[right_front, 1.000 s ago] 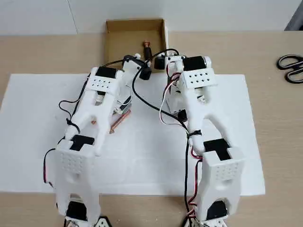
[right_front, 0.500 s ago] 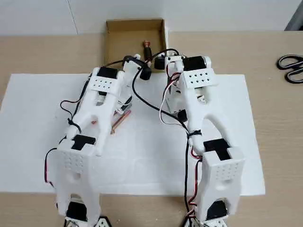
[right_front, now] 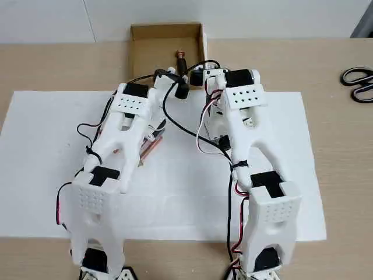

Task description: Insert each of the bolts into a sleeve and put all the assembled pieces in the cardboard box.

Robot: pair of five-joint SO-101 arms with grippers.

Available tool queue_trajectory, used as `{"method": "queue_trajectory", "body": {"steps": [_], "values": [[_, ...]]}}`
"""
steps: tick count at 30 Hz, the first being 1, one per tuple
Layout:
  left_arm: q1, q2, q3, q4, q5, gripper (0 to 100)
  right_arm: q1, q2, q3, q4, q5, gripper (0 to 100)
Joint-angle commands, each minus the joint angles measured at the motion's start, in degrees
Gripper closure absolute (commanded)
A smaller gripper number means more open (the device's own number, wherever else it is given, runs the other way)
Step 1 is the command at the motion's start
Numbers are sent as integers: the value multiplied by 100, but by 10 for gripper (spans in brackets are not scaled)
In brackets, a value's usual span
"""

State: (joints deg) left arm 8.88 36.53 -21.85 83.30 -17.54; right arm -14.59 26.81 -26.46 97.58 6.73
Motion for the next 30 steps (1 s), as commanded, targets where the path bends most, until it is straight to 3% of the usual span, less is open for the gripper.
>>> {"method": "queue_trajectory", "body": {"steps": [1, 10, 23, 30], "values": [[97, -765, -119, 123, 88, 968, 4, -418, -88, 84, 62, 995], [-9, -1820, -119, 668, 88, 968, 13, -558, -132, 48, 53, 995], [-62, -3754, -84, 1512, 360, 995, 4, -2932, -97, 84, 53, 995], [-615, -4941, -48, 1705, 862, 994, 4, -4092, -88, 92, 35, 995]]}}
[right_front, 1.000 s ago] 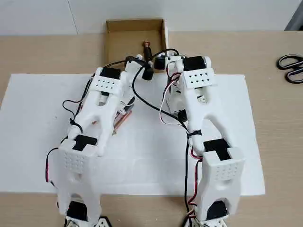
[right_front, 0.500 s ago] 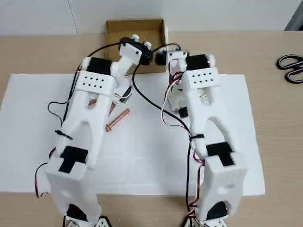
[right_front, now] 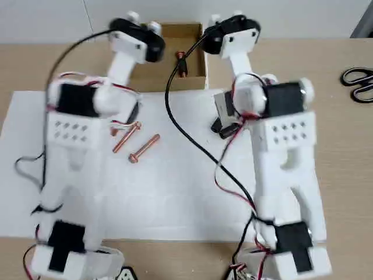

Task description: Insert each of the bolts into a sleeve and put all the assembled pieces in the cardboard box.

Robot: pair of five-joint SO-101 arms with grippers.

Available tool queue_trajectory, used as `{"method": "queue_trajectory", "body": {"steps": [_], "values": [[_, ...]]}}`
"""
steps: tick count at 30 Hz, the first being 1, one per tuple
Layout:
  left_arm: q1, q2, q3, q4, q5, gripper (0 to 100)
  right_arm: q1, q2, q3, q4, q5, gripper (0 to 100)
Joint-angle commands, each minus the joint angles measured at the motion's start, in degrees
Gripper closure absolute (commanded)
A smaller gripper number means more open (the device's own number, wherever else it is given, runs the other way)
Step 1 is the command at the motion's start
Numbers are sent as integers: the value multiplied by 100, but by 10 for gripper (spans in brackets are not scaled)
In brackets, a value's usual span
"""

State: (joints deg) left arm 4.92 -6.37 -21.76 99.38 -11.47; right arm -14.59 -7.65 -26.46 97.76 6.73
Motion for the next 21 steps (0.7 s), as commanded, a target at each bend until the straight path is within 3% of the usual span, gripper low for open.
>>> {"method": "queue_trajectory", "body": {"steps": [1, 5, 12, 17, 21], "values": [[-360, -835, -4, 97, 440, 994, 13, -787, -88, 75, 35, 995], [-923, -1512, 734, 97, 642, 994, 22, -1235, -88, 75, 26, 995], [-949, -2681, 2053, -308, 677, 994, -4, -1991, -79, 84, 18, 995], [-949, -3516, 3011, -1204, 677, 994, -215, -2589, 123, 75, -26, 994], [-949, -4035, 3908, -2022, 712, 994, -567, -3064, 1222, -92, -677, 992]]}}
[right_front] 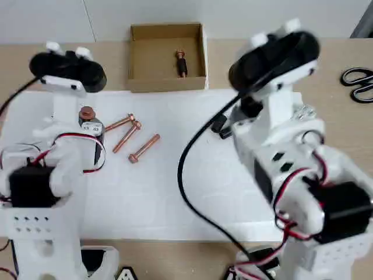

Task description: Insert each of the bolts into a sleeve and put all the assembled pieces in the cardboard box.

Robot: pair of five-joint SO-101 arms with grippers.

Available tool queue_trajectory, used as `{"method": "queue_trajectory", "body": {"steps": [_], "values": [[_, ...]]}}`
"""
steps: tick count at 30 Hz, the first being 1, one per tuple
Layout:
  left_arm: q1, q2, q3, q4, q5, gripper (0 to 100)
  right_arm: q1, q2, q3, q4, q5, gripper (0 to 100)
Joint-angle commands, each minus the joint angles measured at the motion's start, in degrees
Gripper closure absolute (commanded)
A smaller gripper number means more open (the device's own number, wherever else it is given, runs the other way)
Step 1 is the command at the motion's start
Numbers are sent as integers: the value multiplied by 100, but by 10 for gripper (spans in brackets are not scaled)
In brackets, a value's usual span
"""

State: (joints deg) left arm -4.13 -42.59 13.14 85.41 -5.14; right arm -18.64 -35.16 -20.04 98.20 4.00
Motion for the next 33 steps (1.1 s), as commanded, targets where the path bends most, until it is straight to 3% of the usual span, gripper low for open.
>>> {"method": "queue_trajectory", "body": {"steps": [1, 8, 16, 27, 33], "values": [[-44, -527, 620, -826, 193, 994, -189, -435, 905, -303, -536, 992], [431, -1143, 1657, -1855, 1152, 994, -207, -1508, 3640, -2615, -580, 994], [897, -1231, 2229, -2541, 1503, 994, -215, -2818, 6716, -5235, -589, 995], [1222, -1240, 2651, -2919, 2119, 994, -233, -3090, 8457, -6747, -607, 995], [1925, -1240, 2782, -3332, 2101, 994, -936, -3108, 8958, -7160, -571, 994]]}}
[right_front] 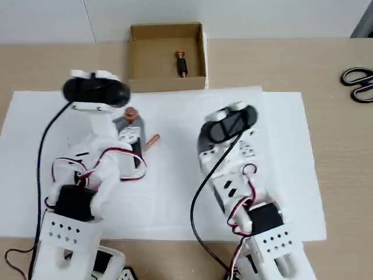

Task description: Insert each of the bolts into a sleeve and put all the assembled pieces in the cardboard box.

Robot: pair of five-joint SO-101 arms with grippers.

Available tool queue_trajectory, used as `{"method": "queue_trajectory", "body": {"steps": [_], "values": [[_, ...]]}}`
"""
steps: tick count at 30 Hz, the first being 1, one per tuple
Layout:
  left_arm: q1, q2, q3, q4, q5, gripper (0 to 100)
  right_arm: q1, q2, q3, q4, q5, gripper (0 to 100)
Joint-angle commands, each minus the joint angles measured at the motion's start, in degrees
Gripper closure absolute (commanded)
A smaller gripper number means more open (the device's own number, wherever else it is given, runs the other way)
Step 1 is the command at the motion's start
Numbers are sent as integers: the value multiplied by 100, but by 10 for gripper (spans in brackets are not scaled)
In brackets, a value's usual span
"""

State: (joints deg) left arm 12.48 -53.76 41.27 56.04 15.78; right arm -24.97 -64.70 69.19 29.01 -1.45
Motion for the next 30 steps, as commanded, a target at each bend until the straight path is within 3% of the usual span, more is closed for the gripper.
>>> {"method": "queue_trajectory", "body": {"steps": [1, 7, 18, 26, 30], "values": [[343, -123, -31, -571, 9, 994, -409, -163, 88, -295, -26, 994], [677, -123, -22, -844, 18, 994, -725, -163, 202, -462, -26, 994], [686, -123, -66, -1116, 44, 994, -954, -163, 202, -462, -26, 994], [703, -123, -75, -1090, 668, 994, -1156, -163, 202, -462, -18, 994], [1029, -123, -154, -844, 774, 994, -1156, -163, 202, -462, -18, 994]]}}
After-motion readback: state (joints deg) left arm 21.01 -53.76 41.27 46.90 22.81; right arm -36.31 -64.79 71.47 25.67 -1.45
